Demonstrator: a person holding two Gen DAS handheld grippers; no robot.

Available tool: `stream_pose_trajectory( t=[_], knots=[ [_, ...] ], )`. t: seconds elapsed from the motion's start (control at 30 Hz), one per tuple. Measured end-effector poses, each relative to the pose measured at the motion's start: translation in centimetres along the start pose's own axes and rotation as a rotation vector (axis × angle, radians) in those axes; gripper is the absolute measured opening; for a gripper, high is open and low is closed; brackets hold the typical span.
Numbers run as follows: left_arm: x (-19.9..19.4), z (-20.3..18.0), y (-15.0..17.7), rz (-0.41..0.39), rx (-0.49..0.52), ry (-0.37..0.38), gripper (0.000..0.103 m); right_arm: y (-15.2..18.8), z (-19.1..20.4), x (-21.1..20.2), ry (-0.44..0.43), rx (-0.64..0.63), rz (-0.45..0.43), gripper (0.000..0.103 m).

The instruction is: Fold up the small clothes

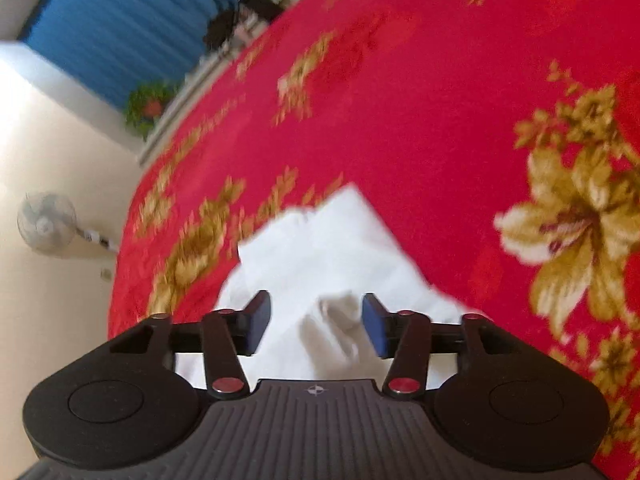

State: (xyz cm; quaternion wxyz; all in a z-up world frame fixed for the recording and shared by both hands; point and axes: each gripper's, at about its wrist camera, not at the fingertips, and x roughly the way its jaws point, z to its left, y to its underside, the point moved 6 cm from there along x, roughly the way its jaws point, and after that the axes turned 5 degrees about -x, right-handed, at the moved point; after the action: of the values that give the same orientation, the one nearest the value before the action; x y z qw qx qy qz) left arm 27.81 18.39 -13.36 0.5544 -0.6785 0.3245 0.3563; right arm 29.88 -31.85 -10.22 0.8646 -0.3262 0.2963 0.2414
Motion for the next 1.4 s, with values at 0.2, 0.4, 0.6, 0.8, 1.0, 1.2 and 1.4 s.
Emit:
stream_pose_trajectory(
  t=[0.2,0.4,0.6,0.8,1.0,1.2,1.4],
  knots=[
    [0.0,0.2,-0.2,-0.002,-0.017,0.008,0.038,1.3,-0.2,2.1,0.136,-0.122,0.093,0.048],
    [0.1,0.3,-0.3,-0.002,-0.024,0.006,0.038,1.0,0.0,2.4,0.098,-0.152,0.102,0.007],
    [-1.2,0.4,-1.0,-0.056,-0.057,0.06,0.038,-2.2,5.1,-2.5,-0.115,-0.324,-0.191,0.006],
    [-0.8,-0.2,-0.7,-0.033,-0.05,0.09,0.038,-4.5,3.7,-1.9,0.067,-0.391,-0.234,0.016],
    [0.3,-0.1,0.4,0.027,-0.007,0.047,0.038,-5.0,-1.7,1.8,0.216,-0.233,-0.068,0.022],
    [0.9,0.3,2.0,0.091,0.081,0.008,0.04,-3.1,-1.2,3.3,0.133,-0.275,0.078,0.039],
    [-1.5,0.0,0.9,-0.033,0.05,0.059,0.04,-3.0,-1.6,3.4,0.221,-0.317,0.062,0.041]
  ],
)
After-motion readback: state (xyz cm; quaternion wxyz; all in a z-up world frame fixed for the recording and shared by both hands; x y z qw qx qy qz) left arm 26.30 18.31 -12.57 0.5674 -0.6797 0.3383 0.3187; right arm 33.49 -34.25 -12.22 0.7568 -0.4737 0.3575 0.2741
